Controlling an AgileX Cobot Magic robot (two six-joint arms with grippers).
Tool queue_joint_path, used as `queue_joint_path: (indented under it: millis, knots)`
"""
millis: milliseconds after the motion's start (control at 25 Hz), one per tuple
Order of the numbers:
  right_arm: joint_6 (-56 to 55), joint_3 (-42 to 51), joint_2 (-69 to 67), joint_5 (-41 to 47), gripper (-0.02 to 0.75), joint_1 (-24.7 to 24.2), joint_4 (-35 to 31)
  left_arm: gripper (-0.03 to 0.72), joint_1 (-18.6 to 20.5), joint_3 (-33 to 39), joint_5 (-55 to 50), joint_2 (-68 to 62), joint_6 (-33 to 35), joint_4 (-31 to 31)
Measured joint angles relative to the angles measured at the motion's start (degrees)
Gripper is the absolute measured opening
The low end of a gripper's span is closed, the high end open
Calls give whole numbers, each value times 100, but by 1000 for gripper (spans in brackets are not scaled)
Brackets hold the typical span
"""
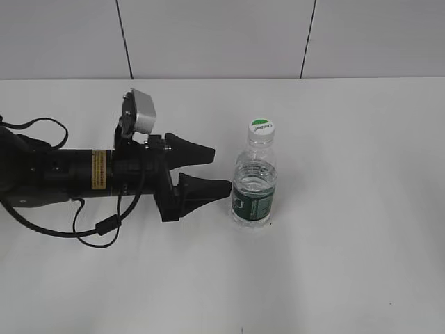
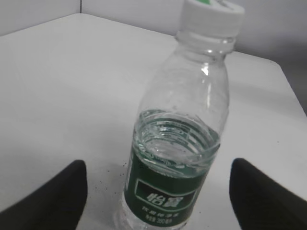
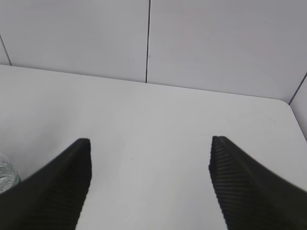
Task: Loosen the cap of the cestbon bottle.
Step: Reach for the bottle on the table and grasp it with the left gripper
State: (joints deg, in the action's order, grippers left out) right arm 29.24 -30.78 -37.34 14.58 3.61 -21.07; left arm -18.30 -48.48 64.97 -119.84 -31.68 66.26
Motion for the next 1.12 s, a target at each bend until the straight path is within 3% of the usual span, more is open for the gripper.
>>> queue_joint_path:
  millis: [640,1120]
  knots:
    - [17,0,0,-77,586,0,-23,550,-396,-985,221,-875,0,325]
    - [22,0,0,-125,586,0,-23,550,-649,-1474,220,-1261,0,187]
